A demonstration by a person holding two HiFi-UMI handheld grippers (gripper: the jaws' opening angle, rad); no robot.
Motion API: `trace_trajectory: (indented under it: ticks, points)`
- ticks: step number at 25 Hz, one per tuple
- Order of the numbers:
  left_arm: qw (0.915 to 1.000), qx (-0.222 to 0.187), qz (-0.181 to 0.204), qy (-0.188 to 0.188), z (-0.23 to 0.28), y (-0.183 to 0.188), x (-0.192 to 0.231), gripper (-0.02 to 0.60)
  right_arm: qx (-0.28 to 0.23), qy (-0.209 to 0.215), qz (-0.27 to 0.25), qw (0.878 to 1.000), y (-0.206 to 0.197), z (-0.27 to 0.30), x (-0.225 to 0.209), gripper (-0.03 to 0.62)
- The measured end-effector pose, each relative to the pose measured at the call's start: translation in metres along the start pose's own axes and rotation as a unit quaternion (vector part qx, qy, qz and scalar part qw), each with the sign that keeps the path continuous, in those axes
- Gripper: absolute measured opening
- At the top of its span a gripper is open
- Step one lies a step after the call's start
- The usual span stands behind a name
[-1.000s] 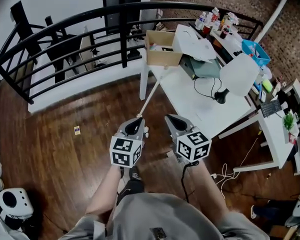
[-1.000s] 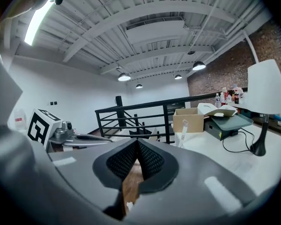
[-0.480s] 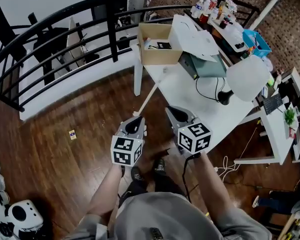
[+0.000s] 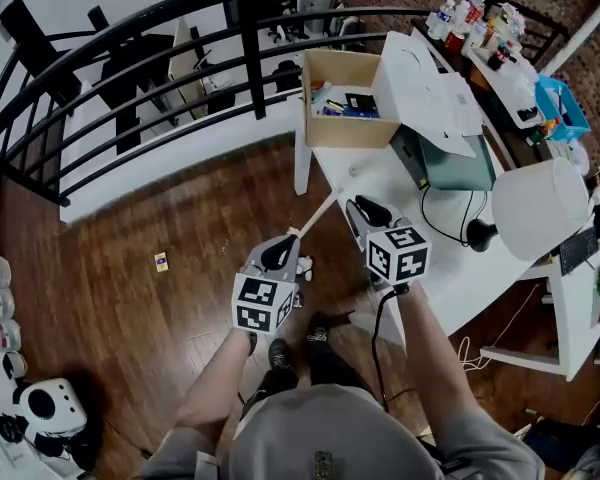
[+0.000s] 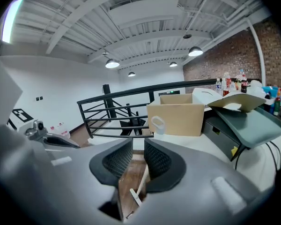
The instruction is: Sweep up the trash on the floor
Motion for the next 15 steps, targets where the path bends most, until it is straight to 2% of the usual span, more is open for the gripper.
trace_trajectory:
  ticks: [3,8,13,15]
  points:
    - [0.9999,0.008,-0.007,0.012,0.021,-0.002,0.005,0.008,0.019,-0.001,0.014,1.000,-0.009,0.025,-0.030,0.138]
    - [0.9993,0.029,-0.014,0.017,0.041,-0.013,0.007,0.008,0.031,0.019,0.019,0.999,-0.011,0.062,-0.058,0.206]
    - [0.9976,0.062,-0.018,0.025,0.045,-0.040,0.013,0.008,0.037,0.049,0.001,0.998,-0.012,0.083,-0.062,0.202]
    - [0.9969,0.071,-0.018,0.028,0.045,-0.048,0.016,0.008,0.038,0.052,-0.011,0.998,-0.012,0.085,-0.060,0.120]
Point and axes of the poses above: the fingertips, and each gripper's own axes: z forward along the fingers, x to its left, y out of its top, the point moved 2 cm from there along -z, backward along the fingers, and after that the axes turned 11 degrees about y, right-handed, at the moved point
